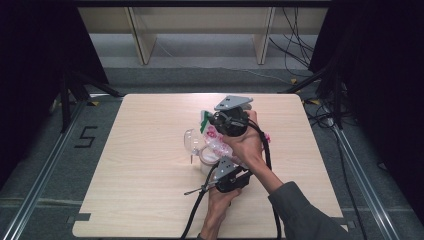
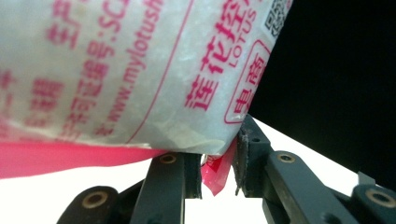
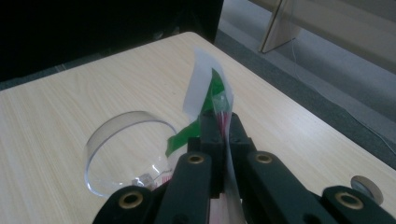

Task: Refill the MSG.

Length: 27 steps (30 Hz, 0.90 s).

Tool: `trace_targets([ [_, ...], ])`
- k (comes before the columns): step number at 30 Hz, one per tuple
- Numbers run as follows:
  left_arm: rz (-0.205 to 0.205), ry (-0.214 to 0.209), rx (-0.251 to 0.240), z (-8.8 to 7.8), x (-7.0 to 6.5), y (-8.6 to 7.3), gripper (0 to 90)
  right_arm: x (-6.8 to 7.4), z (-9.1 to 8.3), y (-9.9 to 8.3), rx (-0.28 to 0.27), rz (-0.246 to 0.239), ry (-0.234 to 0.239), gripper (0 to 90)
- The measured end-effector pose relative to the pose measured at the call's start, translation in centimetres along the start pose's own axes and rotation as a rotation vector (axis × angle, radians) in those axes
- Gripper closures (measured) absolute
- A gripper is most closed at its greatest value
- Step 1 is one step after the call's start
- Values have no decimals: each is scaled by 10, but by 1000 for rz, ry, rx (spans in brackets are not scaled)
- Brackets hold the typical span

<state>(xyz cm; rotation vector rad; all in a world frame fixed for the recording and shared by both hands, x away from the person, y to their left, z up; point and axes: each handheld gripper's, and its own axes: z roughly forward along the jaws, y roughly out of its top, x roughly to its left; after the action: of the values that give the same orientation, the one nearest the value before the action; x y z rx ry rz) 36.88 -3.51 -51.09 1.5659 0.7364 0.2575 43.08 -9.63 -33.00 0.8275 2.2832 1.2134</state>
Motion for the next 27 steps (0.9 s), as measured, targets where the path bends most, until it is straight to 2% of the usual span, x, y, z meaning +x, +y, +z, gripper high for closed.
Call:
trace_targets([
  [1,-30,-10,-31,2,-1,-1,741,-2,-2,0,-8,-12,0,900],
  [2,-20,-3,-14,1,0,-2,739,-4,-5,0,-7,-31,-1,900],
  [5,-27,11,-9,0,-1,-2,722,-6,-11,-3,-26,9,10,900],
  [6,-22,11,0,-1,-1,-2,721,-7,-14,-3,-24,-4,19,900],
  [8,-25,15,2,-2,0,-2,713,-7,-18,-4,-42,1,14,900],
  [9,-21,19,5,-2,0,-2,707,-7,-22,-4,-36,20,22,900],
  [10,-24,13,-1,-2,0,-2,706,-9,-24,-5,-53,15,19,900],
  [11,-23,18,1,-2,0,-2,705,-9,-27,-6,-61,34,21,900],
  [16,-32,11,13,-3,2,-3,669,-17,-41,-11,-84,55,21,900],
  [17,-23,10,21,-4,2,-3,660,-20,-42,-13,-109,30,20,900],
  [18,-19,13,26,-4,2,-3,656,-20,-45,-15,-104,68,28,900],
  [20,-33,9,36,-5,2,-3,639,-24,-48,-19,-132,65,32,900],
  [21,-32,23,47,-5,1,-3,614,-26,-50,-22,-148,92,40,900],
  [23,-28,43,67,-7,1,-2,577,-26,-53,-25,-160,112,59,900],
  [25,-29,47,78,-9,2,0,540,-28,-57,-30,-183,119,62,900],
  [27,-42,47,85,-12,1,1,482,-29,-60,-34,-209,152,79,900],
])
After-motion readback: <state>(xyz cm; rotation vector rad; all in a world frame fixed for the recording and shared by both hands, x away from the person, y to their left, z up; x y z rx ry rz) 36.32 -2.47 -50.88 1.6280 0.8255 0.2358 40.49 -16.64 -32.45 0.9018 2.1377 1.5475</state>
